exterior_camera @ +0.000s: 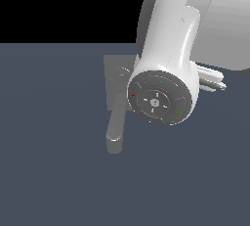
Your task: Turn on the faucet by rotating a designated handle.
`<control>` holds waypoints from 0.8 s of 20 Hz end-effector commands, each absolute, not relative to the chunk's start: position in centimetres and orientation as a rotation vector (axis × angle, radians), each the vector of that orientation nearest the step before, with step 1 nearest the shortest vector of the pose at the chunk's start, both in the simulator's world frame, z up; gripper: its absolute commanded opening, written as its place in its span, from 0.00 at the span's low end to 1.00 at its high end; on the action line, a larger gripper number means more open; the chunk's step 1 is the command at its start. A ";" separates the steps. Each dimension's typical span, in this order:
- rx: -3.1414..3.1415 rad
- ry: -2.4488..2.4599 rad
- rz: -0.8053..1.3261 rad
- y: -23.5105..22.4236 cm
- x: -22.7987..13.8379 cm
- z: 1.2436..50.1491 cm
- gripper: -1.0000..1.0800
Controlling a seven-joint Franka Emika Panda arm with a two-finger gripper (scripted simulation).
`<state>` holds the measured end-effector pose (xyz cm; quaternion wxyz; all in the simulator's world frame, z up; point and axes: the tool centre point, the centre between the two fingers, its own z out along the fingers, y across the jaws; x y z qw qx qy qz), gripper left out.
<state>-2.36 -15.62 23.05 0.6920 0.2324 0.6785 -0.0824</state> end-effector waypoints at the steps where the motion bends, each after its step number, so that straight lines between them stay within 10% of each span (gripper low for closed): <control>1: 0.060 1.569 -0.029 -10.2 -0.6 23.3 0.00; 16: 0.065 1.563 -0.031 -11.5 -0.7 18.8 0.00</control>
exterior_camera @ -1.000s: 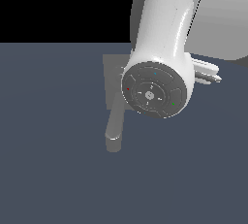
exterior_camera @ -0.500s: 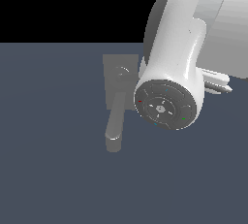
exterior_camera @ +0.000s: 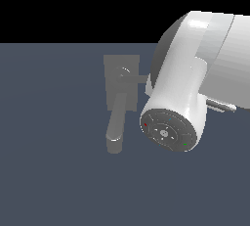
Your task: Turn on the faucet by rotating a designated handle.
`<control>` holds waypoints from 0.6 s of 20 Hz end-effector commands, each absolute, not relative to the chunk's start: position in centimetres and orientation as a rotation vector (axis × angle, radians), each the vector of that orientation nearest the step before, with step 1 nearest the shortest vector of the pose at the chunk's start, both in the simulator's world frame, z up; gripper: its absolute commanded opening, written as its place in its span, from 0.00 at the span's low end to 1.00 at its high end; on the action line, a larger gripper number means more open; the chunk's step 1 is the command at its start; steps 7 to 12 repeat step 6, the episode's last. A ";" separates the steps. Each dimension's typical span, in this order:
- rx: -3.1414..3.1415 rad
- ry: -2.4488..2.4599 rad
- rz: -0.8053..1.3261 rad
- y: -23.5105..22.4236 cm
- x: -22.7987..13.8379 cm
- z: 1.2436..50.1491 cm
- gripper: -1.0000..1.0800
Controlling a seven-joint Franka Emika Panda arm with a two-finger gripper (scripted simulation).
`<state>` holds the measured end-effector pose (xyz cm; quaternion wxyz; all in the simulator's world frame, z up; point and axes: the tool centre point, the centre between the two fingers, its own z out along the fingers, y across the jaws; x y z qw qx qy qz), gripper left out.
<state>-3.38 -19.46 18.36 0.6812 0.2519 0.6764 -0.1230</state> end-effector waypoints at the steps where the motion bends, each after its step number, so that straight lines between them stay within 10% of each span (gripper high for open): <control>1: 0.064 1.564 -0.030 -11.6 -0.7 18.4 0.00; 12: 0.060 1.569 -0.030 -11.9 -0.7 16.8 0.00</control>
